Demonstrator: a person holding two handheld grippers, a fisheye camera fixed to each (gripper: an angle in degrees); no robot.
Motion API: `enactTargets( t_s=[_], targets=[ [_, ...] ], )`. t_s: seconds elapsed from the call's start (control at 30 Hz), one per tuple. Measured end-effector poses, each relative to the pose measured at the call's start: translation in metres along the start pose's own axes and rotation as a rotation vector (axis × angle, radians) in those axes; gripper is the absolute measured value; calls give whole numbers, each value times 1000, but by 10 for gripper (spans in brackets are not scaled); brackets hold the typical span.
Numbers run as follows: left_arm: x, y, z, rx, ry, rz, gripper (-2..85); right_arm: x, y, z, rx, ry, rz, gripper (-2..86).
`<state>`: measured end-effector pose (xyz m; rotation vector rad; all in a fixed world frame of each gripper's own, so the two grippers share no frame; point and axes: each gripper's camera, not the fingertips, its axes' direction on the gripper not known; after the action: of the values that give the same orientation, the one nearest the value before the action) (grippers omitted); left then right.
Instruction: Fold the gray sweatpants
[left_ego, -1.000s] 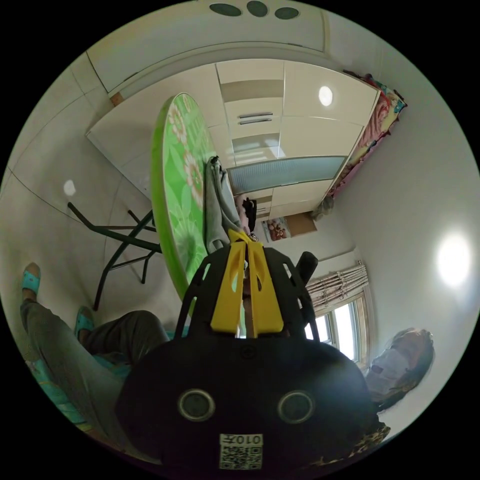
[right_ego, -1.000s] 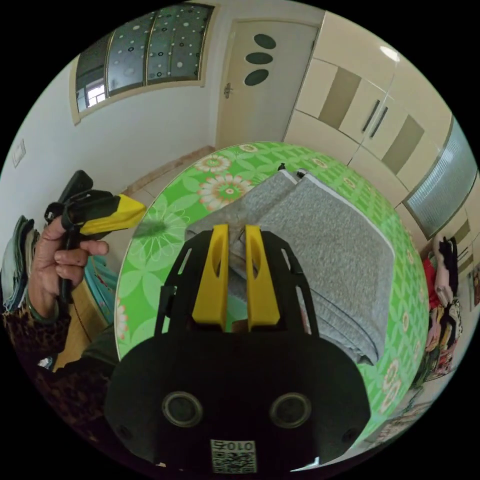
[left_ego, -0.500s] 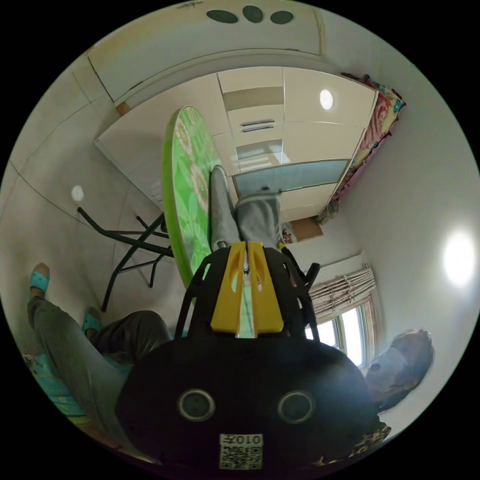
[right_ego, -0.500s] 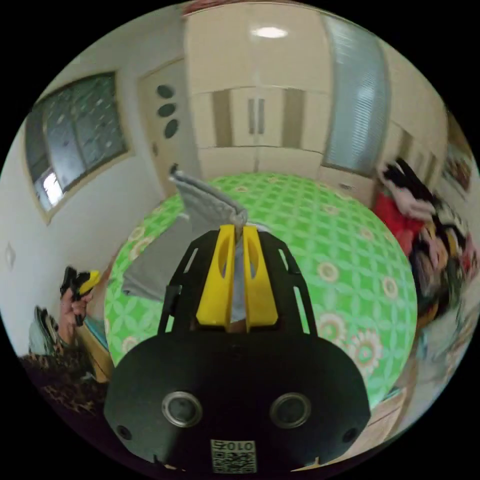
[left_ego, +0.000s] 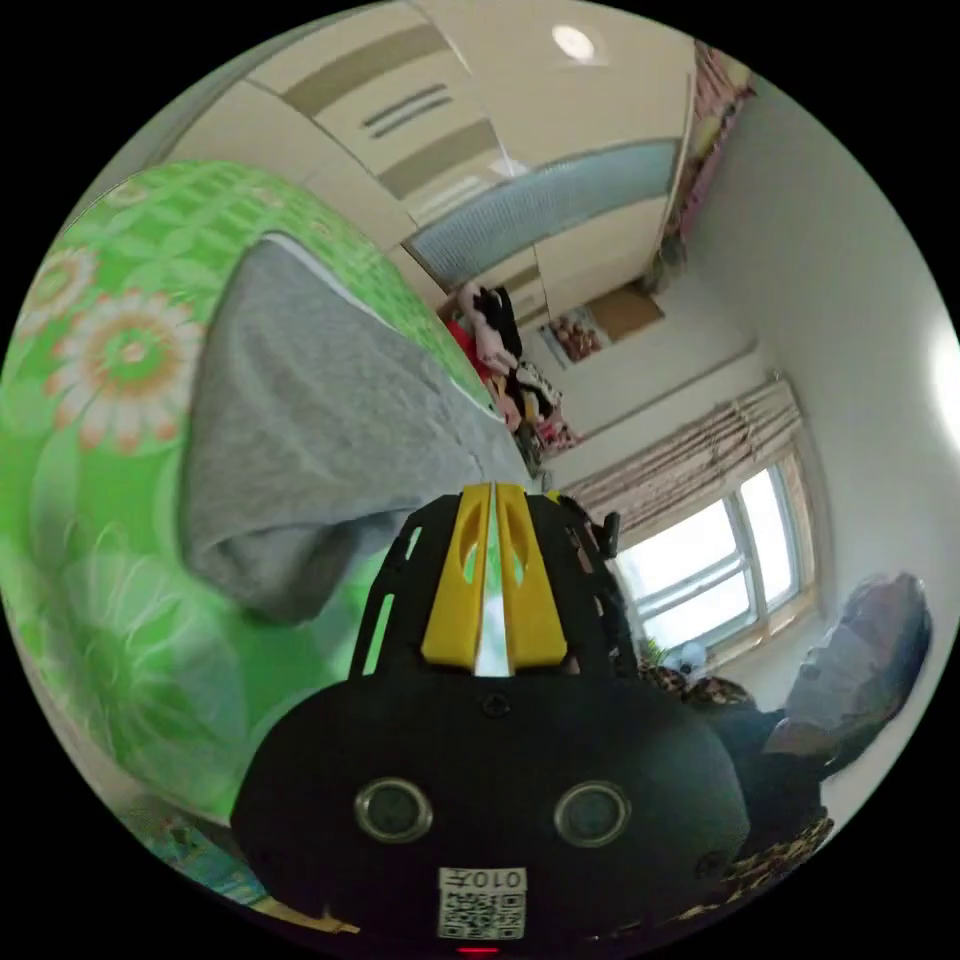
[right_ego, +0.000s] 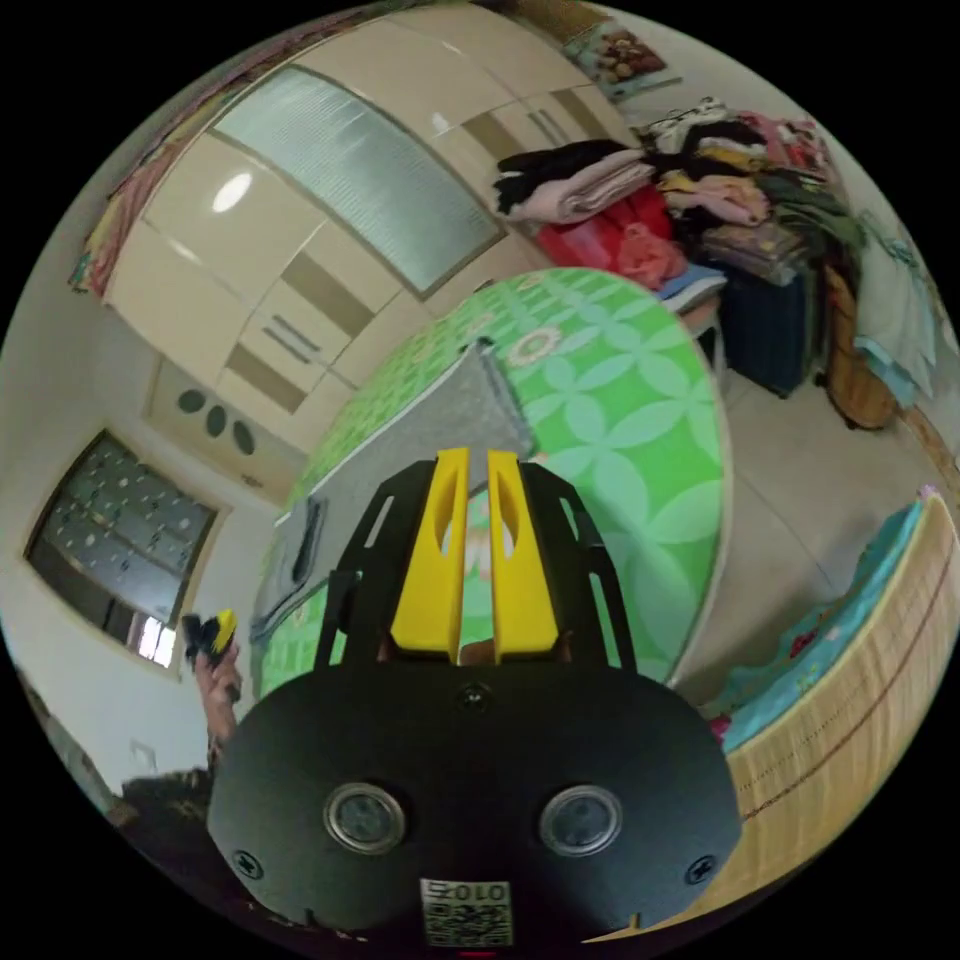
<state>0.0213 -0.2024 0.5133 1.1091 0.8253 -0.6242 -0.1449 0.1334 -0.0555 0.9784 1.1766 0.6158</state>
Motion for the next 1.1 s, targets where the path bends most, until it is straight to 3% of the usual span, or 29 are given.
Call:
enactTargets(
  t_s=[0.07, 0.17, 0.4, 0.6, 0.7, 0.87, 1.1],
  targets=[
    [30, -13, 38, -61, -43, 89, 24, -14, 18, 11, -27, -155, -54, 53],
    [83, -22, 92, -128, -248, 258, 59, -38, 35, 36, -88, -334, -120, 51],
    [165, 5, 182, -146, -790, 581, 112, -50, 70, 54, -128, -434, -141, 35],
    [194, 38, 266, -253, -1032, 825, 126, -42, 95, 36, -103, -455, -126, 28],
    [192, 38, 297, -299, -1107, 852, 122, -41, 105, 33, -117, -472, -121, 26],
    [187, 23, 296, -286, -1088, 798, 104, -41, 125, 22, -110, -481, -122, 25],
    [166, -27, 193, -109, -785, 537, 76, -45, 145, 17, -126, -508, -129, 27]
  ],
)
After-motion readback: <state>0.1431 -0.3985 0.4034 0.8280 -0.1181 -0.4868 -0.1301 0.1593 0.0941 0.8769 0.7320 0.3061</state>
